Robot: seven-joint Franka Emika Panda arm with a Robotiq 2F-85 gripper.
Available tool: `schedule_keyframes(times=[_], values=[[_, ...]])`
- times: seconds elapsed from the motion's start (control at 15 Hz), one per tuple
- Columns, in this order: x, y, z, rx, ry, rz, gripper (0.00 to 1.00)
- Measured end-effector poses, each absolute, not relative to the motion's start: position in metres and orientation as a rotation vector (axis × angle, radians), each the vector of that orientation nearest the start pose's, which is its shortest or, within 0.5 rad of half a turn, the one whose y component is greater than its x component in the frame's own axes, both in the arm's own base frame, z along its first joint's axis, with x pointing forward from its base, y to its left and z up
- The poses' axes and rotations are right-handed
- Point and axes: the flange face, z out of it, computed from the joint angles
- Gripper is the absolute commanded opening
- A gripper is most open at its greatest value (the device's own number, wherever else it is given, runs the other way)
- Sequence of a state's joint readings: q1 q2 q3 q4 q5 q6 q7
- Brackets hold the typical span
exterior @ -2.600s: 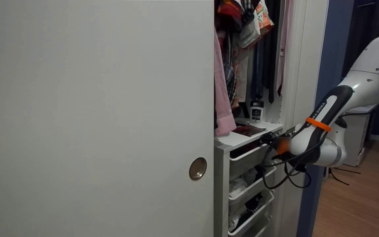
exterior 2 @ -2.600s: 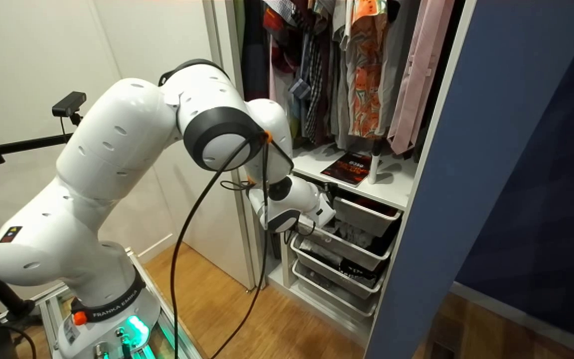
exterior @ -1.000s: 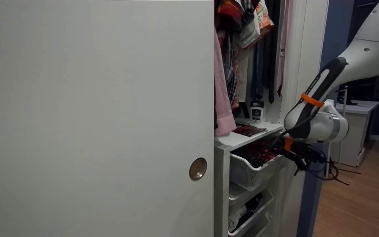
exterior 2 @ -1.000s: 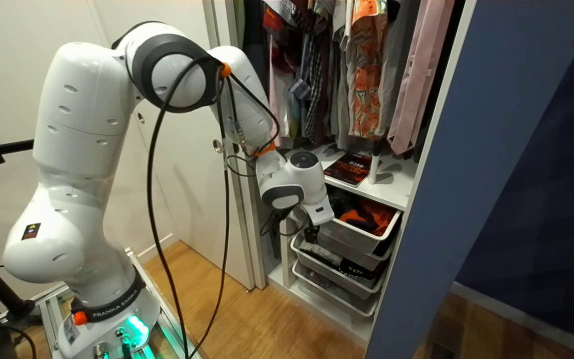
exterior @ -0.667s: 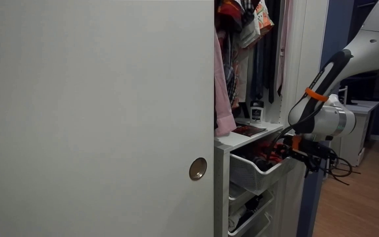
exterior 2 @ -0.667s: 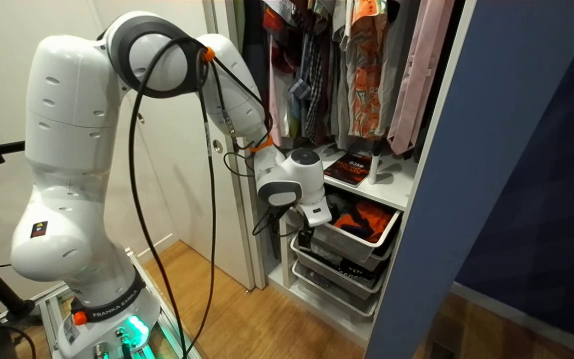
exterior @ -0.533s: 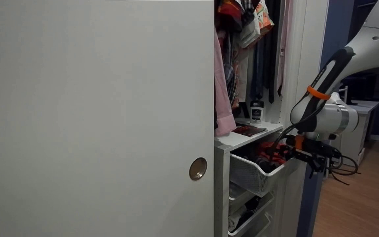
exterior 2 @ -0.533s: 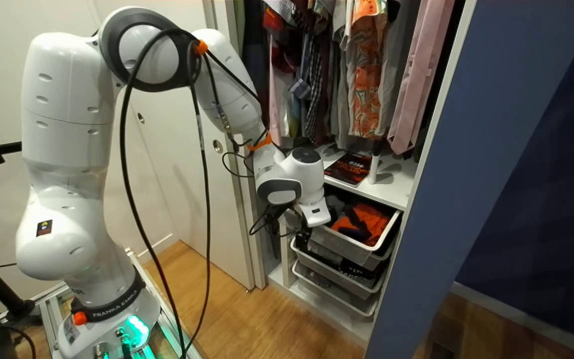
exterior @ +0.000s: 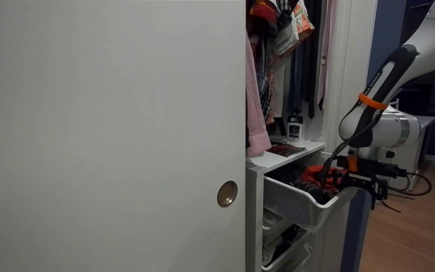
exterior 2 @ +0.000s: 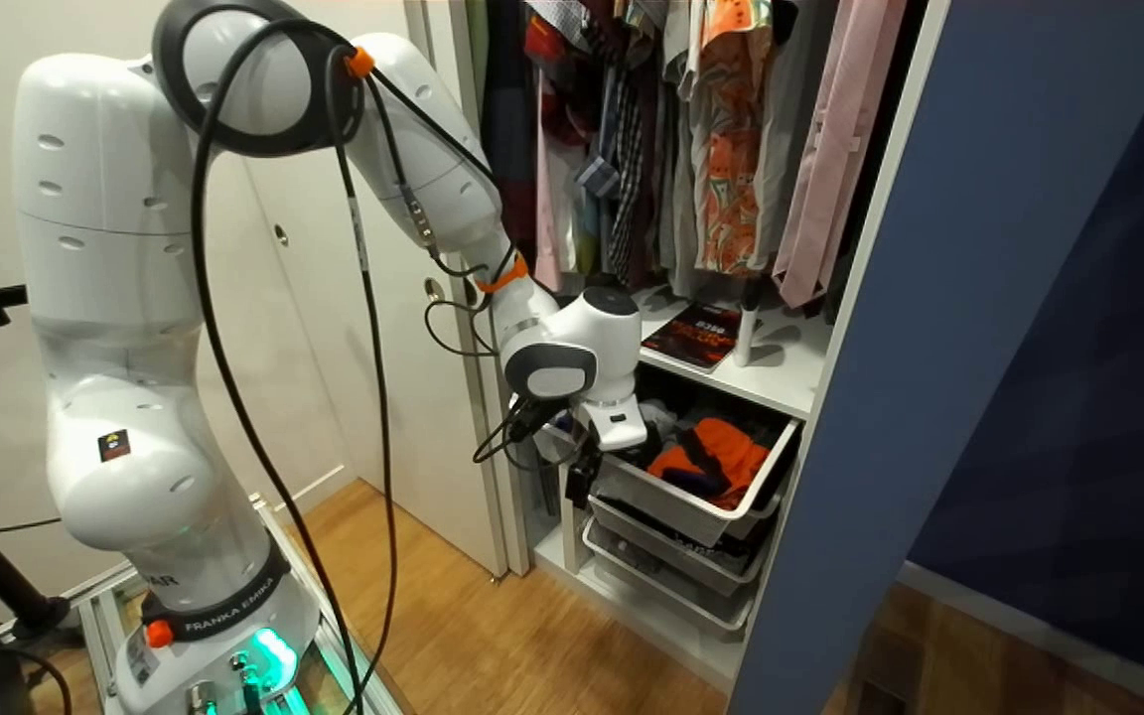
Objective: Open the upper drawer
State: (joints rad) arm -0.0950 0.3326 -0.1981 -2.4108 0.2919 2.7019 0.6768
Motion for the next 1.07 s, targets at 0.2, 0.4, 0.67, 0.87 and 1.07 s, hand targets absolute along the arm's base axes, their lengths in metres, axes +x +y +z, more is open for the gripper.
schedule_keyframes(times=[0.2,0.4,0.67,0.87,1.07], values=[[0.462,-0.154,0.179,-2.567,1.772,0.098,1.00],[0.457,-0.153,0.183,-2.615,1.770,0.177,1.00],[0.450,-0.152,0.189,-2.673,1.753,0.266,1.00],[0.447,-0.151,0.192,-2.715,1.732,0.311,1.00],[0.445,-0.149,0.195,-2.752,1.706,0.347,1.00]])
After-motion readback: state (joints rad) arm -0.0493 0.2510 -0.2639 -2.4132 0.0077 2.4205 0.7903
